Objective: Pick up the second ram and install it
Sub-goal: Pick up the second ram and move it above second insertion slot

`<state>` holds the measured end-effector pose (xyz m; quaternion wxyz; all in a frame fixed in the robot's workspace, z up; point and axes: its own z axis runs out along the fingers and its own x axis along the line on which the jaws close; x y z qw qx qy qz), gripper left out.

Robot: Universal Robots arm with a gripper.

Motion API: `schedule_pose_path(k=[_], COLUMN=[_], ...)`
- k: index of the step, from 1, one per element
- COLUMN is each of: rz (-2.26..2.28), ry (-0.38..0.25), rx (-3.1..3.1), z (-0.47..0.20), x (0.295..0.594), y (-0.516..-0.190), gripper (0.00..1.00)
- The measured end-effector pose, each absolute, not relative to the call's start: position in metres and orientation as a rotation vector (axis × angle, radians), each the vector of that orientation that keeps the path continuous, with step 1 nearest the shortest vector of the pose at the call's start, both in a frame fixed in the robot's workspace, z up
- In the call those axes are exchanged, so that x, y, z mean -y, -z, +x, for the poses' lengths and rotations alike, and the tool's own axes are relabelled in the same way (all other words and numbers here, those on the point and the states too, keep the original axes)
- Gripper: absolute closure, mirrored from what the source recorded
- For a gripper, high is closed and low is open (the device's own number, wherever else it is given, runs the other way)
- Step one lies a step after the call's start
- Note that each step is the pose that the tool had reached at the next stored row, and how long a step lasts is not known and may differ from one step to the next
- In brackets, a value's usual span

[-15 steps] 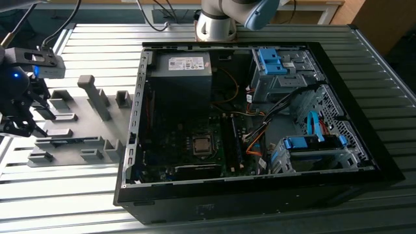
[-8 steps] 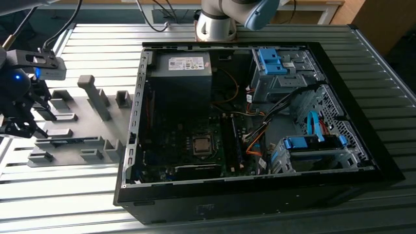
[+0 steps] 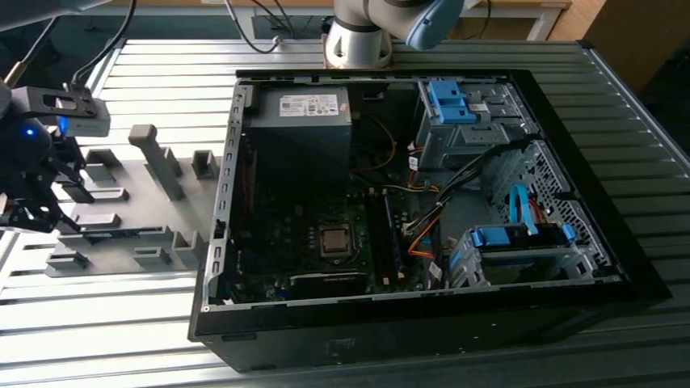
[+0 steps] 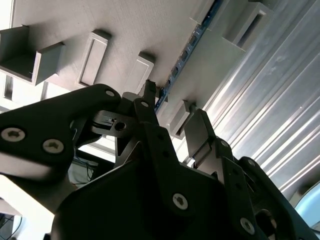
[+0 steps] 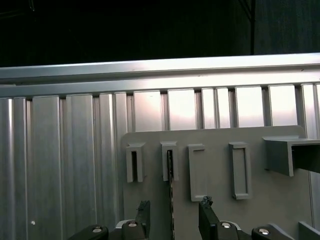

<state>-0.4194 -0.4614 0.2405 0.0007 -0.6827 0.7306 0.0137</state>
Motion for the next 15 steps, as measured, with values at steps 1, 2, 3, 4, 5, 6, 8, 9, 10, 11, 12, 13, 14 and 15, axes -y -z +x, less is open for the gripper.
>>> schedule_pose_path(k=[1,2,3,4,5,6,8,9,10,11,12,13,14,15], rz=[-2.144,-2.144,-2.144,-2.144,-2.143,-2.143,-2.141,-2.140,-2.140,-2.140,-2.140,-2.140,-2.140,-2.140], ry=[-0.043,-0.042,-0.042,-0.041,-0.040,-0.038,-0.034,-0.032,-0.032,-0.032,-0.032,-0.032,-0.032,-0.032], rx=[-2.294,-2.294,-2.294,-2.293,-2.292,-2.291,-2.289,-2.288,-2.288,-2.288,-2.288,-2.288,-2.288,-2.288], z=[-0.419,-0.419,-0.419,-0.419,-0.419,-0.419,-0.419,-0.419,-0.419,-0.419,-0.419,-0.419,-0.419,-0.419], x=[0.461,0.462,0.462,0.462,0.462,0.462,0.462,0.462,0.462,0.462,0.462,0.462,0.462,0.462], y=[-0.240,-0.238,-0.237,-0.235,-0.234,-0.233,-0.231,-0.230,-0.230,-0.230,-0.229,-0.229,-0.229,-0.229], gripper=[0.49,0.49,0.49,0.49,0.49,0.49,0.49,0.49,0.49,0.49,0.49,0.49,0.49,0.49])
